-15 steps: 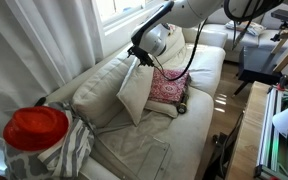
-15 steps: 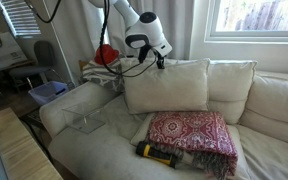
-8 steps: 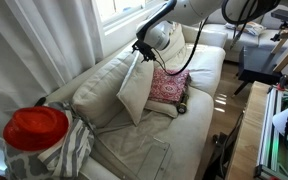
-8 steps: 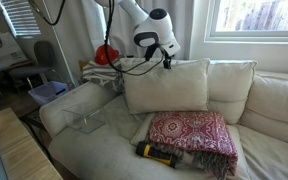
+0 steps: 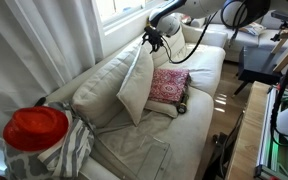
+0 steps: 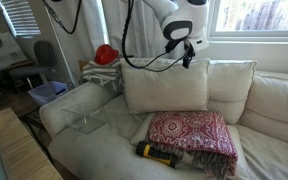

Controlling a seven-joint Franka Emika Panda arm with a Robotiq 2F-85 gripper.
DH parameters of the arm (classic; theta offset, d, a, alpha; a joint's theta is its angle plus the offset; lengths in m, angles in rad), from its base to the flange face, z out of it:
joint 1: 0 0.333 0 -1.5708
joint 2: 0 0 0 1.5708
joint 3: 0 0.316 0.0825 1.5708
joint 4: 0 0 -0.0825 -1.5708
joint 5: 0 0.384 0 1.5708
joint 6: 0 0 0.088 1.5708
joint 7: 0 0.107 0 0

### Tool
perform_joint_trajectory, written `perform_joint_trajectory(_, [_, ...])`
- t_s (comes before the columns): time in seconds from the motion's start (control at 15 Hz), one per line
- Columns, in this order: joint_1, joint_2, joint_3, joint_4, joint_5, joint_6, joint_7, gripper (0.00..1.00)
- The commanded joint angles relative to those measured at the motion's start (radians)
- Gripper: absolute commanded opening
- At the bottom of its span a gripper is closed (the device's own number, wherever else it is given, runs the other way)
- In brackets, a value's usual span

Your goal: Put the pillow upright and move it to the left

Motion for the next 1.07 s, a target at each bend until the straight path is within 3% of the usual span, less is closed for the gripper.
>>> perform_joint_trajectory(0.0, [-0.046, 0.154, -0.024, 0.242, -0.027, -0.110, 0.144, 1.00])
perform_joint_trajectory(0.13, [-0.064, 0.212, -0.026, 0.325, -0.023, -0.144, 0.208, 1.00])
perform_joint_trajectory(0.2, [-0.046, 0.102, -0.017, 0.165, -0.001, -0.100, 0.122, 1.00])
perform_joint_trajectory(0.6, [-0.053, 0.176, -0.019, 0.266, -0.001, -0.110, 0.173, 1.00])
perform_joint_trajectory(0.67, [-0.089, 0.205, 0.026, 0.306, -0.065, -0.091, 0.254, 1.00])
perform_joint_trajectory(0.73, [-0.109, 0.195, 0.040, 0.299, -0.060, -0.141, 0.307, 1.00])
perform_joint_trajectory(0.87, [-0.132, 0.211, 0.057, 0.314, -0.068, -0.130, 0.394, 1.00])
perform_joint_trajectory(0.93, [-0.131, 0.231, 0.021, 0.343, -0.019, -0.160, 0.423, 1.00])
perform_joint_trajectory(1.0, [-0.144, 0.244, 0.028, 0.356, -0.018, -0.164, 0.451, 1.00])
